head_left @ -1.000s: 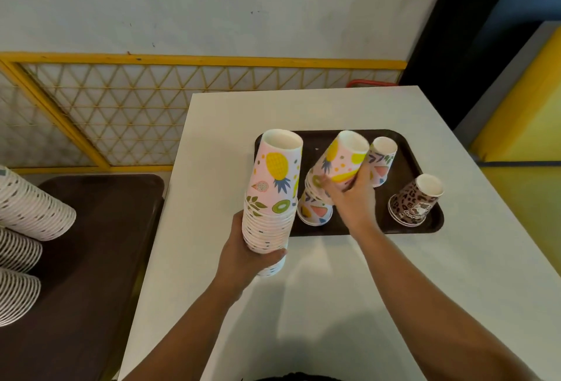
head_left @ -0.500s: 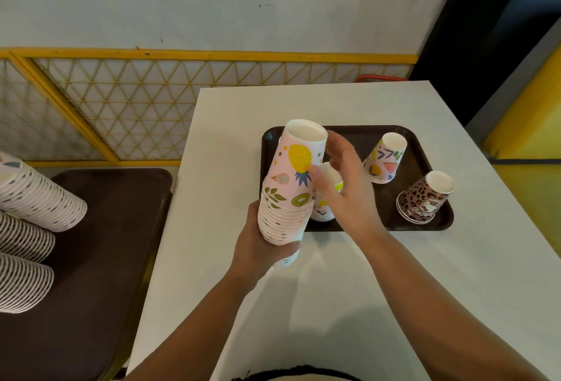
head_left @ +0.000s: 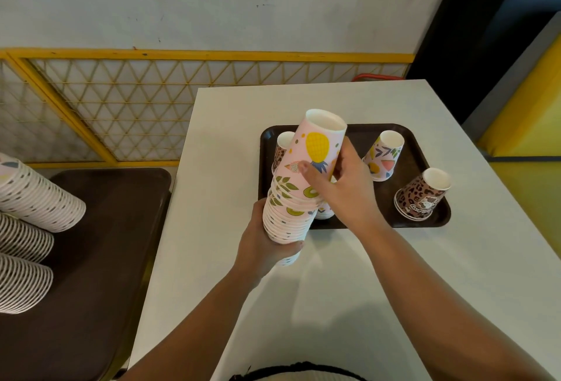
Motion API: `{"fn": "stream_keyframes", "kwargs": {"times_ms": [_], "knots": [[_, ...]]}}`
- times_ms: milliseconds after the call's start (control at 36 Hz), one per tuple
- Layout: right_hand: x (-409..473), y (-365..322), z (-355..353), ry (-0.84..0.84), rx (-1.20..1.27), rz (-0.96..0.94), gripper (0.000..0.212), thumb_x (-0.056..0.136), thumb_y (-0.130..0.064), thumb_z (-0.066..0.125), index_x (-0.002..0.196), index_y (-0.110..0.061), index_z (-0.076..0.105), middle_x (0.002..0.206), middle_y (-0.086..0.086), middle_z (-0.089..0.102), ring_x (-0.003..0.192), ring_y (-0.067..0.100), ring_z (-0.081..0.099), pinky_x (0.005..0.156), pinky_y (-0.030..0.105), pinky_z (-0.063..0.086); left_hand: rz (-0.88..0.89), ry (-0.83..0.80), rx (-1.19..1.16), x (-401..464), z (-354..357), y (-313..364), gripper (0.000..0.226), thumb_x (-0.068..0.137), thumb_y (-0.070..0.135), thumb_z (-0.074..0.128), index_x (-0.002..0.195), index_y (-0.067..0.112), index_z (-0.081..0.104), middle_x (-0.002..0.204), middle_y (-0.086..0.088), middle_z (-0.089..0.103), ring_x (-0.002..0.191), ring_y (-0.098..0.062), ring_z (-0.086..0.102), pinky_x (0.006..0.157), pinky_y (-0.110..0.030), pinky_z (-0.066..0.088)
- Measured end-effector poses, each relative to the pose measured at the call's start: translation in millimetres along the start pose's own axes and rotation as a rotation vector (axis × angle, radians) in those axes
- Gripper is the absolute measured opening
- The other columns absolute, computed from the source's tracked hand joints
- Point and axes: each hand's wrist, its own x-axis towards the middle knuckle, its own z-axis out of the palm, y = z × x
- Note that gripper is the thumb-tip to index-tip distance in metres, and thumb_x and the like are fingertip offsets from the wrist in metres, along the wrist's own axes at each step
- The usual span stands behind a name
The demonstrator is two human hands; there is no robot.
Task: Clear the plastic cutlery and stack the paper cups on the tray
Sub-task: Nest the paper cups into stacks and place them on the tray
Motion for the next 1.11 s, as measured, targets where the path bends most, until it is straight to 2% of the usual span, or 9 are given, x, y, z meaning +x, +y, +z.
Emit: {"fn": "stream_keyframes", "kwargs": {"times_ms": [111, 250, 417, 528, 611, 722, 861, 1000, 1111], "knots": [[4.6, -4.8, -4.0, 0.040, -0.008, 0.009, 0.036, 0.080, -0.023, 0.070, 0.108, -0.026, 0.049, 0.095, -0.021, 0.062, 0.086, -0.010, 0.062, 0.075, 0.015, 0.054, -0.003, -0.008, 0.003, 0.8, 0.9, -1.1, 0.078, 0.046, 0.029, 0.082, 0.111, 0.045, 0.041, 0.109, 0.024, 0.060, 0.103, 0.007, 0.057, 0.078, -0.014, 0.046], [15.0, -12.2, -10.5, 0.146, 0.194, 0.066, 0.039, 0.072, -0.038, 0.070, 0.105, -0.021, 0.058, 0.103, -0.003, 0.069, 0.096, 0.013, 0.067, 0.085, 0.040, 0.055, -0.031, 0.000, -0.007, 1.2, 0.3, -3.5, 0.075, 0.046, 0.027, 0.082, 0.106, 0.048, 0.043, 0.104, 0.026, 0.062, 0.095, 0.014, 0.056, 0.074, -0.014, 0.046], [31.0, -14.2, -27.9, 0.380, 0.511, 0.070, 0.047, 0.078, -0.030, 0.065, 0.116, -0.006, 0.054, 0.111, 0.008, 0.066, 0.104, 0.021, 0.065, 0.086, 0.037, 0.054, -0.055, 0.023, -0.029, 2.6, -1.4, -6.1, 0.077, 0.045, 0.028, 0.082, 0.108, 0.043, 0.042, 0.107, 0.021, 0.062, 0.101, 0.002, 0.058, 0.076, -0.017, 0.047], [34.1, 8.6, -32.9, 0.519, 0.215, 0.047, 0.050, 0.080, -0.031, 0.066, 0.120, -0.006, 0.051, 0.107, -0.003, 0.065, 0.102, 0.009, 0.063, 0.087, 0.027, 0.052, -0.057, 0.037, -0.044, 3.8, -4.0, -5.2, 0.083, 0.045, 0.026, 0.082, 0.117, 0.036, 0.042, 0.105, 0.022, 0.061, 0.099, 0.003, 0.057, 0.075, -0.018, 0.047], [31.2, 34.6, -28.2, 0.482, 0.011, 0.079, 0.044, 0.082, -0.029, 0.070, 0.116, -0.011, 0.049, 0.102, -0.010, 0.062, 0.096, 0.004, 0.061, 0.088, 0.027, 0.052, -0.063, 0.031, -0.059, 4.6, -4.9, -1.9, 0.082, 0.046, 0.025, 0.081, 0.117, 0.037, 0.041, 0.102, 0.024, 0.060, 0.096, 0.007, 0.057, 0.073, -0.016, 0.046], [24.3, 57.5, -19.5, 0.385, -0.114, 0.082, 0.058, 0.077, -0.028, 0.075, 0.124, -0.008, 0.046, 0.107, -0.005, 0.060, 0.091, -0.008, 0.056, 0.074, 0.003, 0.045, -0.070, 0.028, -0.051, 6.0, -4.3, -1.5, 0.082, 0.046, 0.027, 0.082, 0.117, 0.037, 0.043, 0.106, 0.023, 0.062, 0.101, 0.002, 0.058, 0.084, -0.029, 0.050], [16.7, 71.8, -14.0, 0.249, -0.182, 0.150, 0.071, 0.071, -0.032, 0.078, 0.130, -0.016, 0.041, 0.120, -0.002, 0.057, 0.108, 0.012, 0.056, 0.088, 0.029, 0.050, -0.072, 0.031, -0.041, 6.1, -3.4, 1.2, 0.085, 0.045, 0.033, 0.083, 0.120, 0.034, 0.043, 0.111, 0.019, 0.062, 0.105, -0.007, 0.060, 0.089, -0.036, 0.052], [6.7, 60.4, -9.9, 0.310, -0.213, 0.036, 0.067, 0.081, -0.038, 0.068, 0.137, -0.017, 0.038, 0.137, -0.003, 0.046, 0.127, 0.008, 0.042, 0.100, 0.011, 0.031, -0.058, 0.038, -0.019, 5.0, -2.5, 5.8, 0.081, 0.049, 0.028, 0.084, 0.117, 0.037, 0.041, 0.106, 0.023, 0.059, 0.102, -0.005, 0.058, 0.085, -0.031, 0.049], [-4.8, 36.4, -3.8, 0.274, -0.132, -0.150, 0.054, 0.084, -0.042, 0.056, 0.128, -0.011, 0.046, 0.125, 0.002, 0.056, 0.115, 0.004, 0.053, 0.096, 0.017, 0.042, -0.042, 0.044, -0.008, 4.7, -1.6, 5.1, 0.079, 0.055, 0.018, 0.087, 0.117, 0.034, 0.041, 0.108, 0.020, 0.060, 0.102, -0.011, 0.059, 0.086, -0.033, 0.050]]}}
